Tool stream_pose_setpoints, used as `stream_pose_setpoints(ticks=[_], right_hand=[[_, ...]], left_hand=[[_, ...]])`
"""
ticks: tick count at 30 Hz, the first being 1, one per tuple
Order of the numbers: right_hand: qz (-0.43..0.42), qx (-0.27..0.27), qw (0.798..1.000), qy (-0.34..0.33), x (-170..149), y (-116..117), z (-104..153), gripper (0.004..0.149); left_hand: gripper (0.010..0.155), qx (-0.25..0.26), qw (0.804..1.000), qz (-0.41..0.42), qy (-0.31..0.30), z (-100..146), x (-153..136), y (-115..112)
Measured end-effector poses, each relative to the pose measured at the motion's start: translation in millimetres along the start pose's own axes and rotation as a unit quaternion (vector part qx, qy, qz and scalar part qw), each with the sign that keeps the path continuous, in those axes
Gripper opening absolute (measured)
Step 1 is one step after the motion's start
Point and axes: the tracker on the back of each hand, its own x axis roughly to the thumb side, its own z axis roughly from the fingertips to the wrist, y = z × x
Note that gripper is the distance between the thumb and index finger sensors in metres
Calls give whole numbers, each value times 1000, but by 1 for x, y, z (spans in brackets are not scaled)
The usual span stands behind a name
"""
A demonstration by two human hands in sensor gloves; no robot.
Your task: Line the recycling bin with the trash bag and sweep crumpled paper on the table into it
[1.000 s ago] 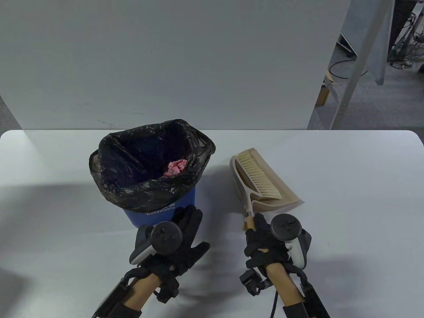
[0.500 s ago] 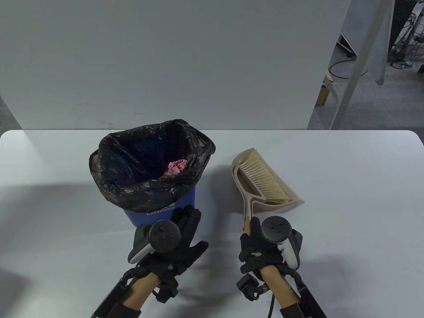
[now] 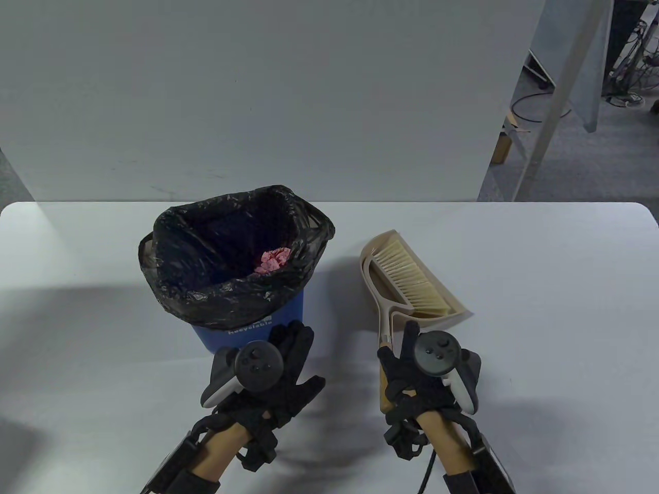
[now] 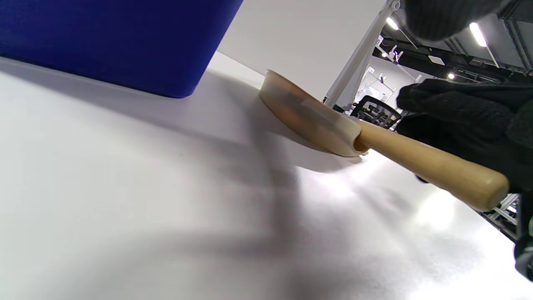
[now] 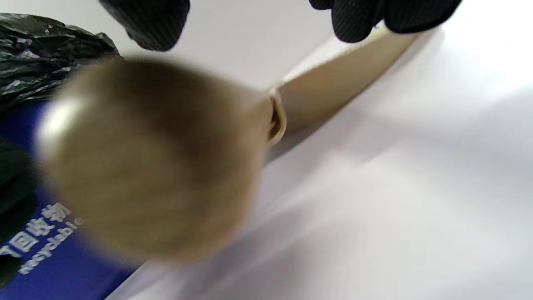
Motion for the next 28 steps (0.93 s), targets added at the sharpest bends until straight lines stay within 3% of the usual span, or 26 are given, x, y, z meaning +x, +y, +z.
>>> stream_pose_setpoints(ticks=[4, 10, 13, 28], right_hand=[[12, -44, 999, -21, -1, -12, -1, 77], [91, -16, 995, -40, -1, -17, 0, 75], [126, -9, 991, -43, 0, -16, 0, 75], [108, 3, 993, -35, -1, -15, 3, 76]], left_hand=[[87, 7, 1000, -15, 6, 1, -1, 3], [88, 15, 995, -101, 17, 1, 4, 3], [89, 5, 994, -103, 22, 0, 4, 0], [89, -34, 996, -82, 33, -4, 1, -9]])
